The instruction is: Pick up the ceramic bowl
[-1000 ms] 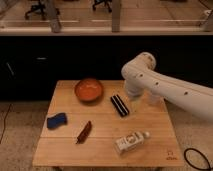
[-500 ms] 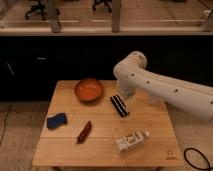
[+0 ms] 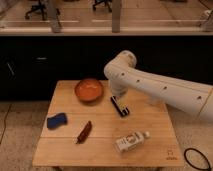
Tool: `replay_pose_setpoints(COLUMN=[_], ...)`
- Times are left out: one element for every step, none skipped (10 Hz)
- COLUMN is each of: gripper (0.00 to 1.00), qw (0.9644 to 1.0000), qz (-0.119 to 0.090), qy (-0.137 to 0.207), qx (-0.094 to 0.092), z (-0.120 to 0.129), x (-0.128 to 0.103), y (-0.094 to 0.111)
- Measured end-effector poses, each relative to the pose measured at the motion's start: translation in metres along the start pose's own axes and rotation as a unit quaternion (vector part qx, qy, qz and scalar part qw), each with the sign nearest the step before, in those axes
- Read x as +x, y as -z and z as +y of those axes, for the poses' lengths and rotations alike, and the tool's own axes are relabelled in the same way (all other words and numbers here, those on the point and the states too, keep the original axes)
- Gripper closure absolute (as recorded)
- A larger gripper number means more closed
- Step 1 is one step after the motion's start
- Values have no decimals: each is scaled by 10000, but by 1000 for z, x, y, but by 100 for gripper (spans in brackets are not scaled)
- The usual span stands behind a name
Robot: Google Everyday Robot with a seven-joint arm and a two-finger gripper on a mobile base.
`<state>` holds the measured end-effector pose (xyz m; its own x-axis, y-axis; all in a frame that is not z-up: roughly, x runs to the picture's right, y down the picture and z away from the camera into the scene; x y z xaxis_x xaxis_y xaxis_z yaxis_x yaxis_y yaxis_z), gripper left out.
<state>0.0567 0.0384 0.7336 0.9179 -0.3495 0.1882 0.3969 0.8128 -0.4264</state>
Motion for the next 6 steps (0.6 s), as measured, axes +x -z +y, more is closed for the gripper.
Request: replay_pose_setpoints(gripper=[20, 20, 20, 20, 20, 20], qw=[10000, 9999, 9997, 9995, 9992, 9986], qz=[-4, -32, -41, -42, -56, -73], qy=[73, 158, 218, 308, 394, 524], qx=[18, 23, 30, 48, 64, 92], z=[-4, -9, -10, -11, -16, -25], x=[-6, -14, -16, -14, -17, -24], y=[-1, -1, -2, -3, -5, -7])
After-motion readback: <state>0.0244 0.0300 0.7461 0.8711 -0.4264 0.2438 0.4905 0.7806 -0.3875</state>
